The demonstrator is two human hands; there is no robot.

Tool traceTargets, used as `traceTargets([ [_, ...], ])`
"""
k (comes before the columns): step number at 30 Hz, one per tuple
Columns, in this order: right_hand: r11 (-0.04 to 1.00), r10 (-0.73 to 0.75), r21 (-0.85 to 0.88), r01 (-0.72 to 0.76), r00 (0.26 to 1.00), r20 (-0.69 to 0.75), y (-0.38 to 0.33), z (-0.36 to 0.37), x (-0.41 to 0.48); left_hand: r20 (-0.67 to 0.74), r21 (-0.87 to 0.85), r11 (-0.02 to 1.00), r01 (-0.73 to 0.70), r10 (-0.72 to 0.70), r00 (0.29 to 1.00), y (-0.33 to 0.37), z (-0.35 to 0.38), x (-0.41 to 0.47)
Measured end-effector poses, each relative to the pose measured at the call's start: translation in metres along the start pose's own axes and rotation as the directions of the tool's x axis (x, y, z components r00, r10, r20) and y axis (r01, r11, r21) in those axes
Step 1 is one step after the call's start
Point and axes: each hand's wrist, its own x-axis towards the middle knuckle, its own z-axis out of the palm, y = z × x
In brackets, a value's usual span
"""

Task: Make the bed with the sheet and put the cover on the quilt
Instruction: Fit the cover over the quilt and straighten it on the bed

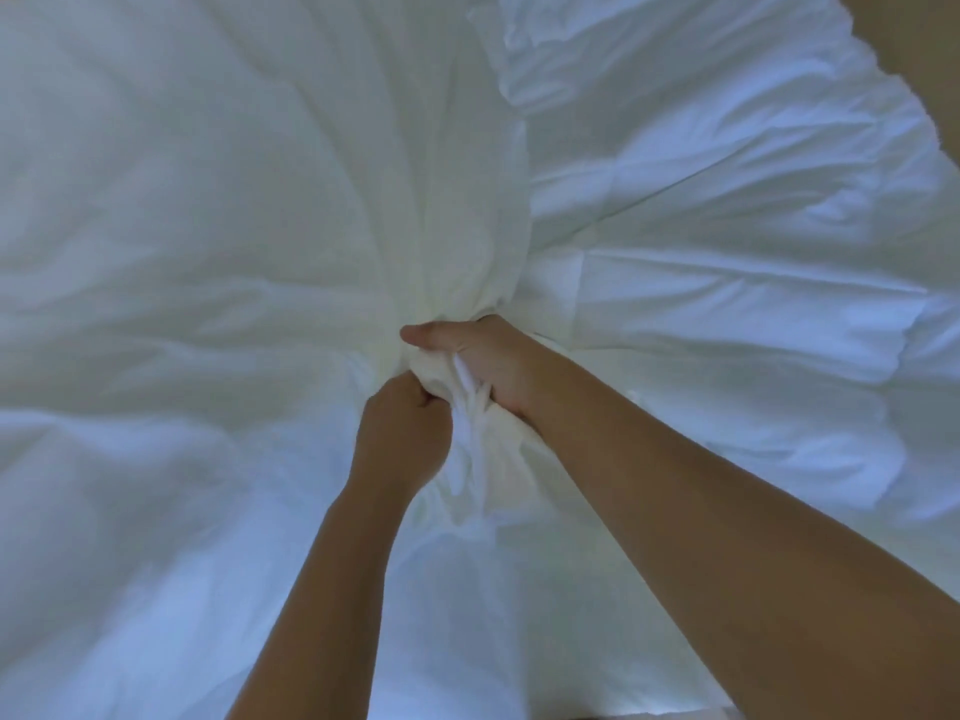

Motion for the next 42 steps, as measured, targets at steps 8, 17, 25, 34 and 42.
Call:
traceTargets([
  [8, 0.962, -0.164, -0.264, 0.062, 0.909, -0.382, 0.033, 0.064, 0.038, -0.015, 0.427, 0.868, -0.254, 0.287, 0.958, -0.08, -0.04, 0.033],
  [17, 0.995, -0.028, -0.098, 0.031, 0.999, 0.033, 0.066, 0.037, 0.016, 0.12, 0.533, 0.711, -0.459, 0.473, 0.873, -0.09, -0.04, 0.093],
  [25, 0.952, -0.305, -0.09, 0.293, 0.878, -0.37, 0.064, 0.035, -0.024, 0.047, 0.6, 0.674, -0.43, 0.507, 0.861, -0.08, -0.082, 0.072],
  [34, 0.978, -0.186, -0.193, 0.081, 0.759, -0.624, 0.097, -0.056, -0.134, 0.092, 0.628, 0.753, -0.197, 0.18, 0.979, -0.087, -0.059, 0.001],
  [42, 0.988, -0.155, -0.077, 0.135, 0.841, -0.518, 0.101, -0.062, -0.124, 0.365, 0.726, 0.342, -0.597, 0.545, 0.755, 0.001, 0.032, -0.004],
])
